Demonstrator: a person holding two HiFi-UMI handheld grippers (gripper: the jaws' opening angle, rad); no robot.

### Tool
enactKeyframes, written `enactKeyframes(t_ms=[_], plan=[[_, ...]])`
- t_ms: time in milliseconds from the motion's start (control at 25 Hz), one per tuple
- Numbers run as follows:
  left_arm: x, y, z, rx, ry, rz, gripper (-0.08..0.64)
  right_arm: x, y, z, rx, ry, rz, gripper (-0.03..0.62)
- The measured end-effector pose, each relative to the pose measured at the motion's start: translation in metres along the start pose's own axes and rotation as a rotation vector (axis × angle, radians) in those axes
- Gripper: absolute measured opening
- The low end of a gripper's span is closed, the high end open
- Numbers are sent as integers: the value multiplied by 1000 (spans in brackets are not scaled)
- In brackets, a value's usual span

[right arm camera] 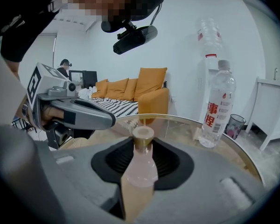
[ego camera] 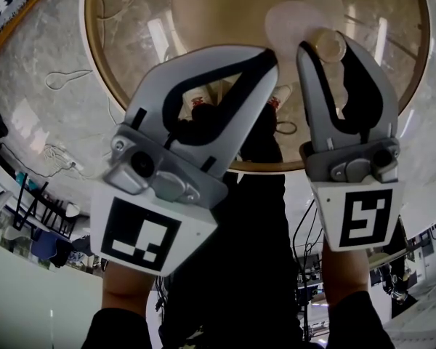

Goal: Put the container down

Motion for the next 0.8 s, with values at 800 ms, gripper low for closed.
enactKeyframes(t_ms=[800], plan=[[-65, 10, -41, 20, -64, 32, 5, -26, 44, -5, 30, 41, -40, 230]])
Point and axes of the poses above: the fingertips, and each gripper's own axes: y backward along the fingers, z to its left, x out of its underside, the point moved 3 cm from there along y, backward along the fingers, and after that the axes turned 3 degrees about -y, right-handed, at the moved point
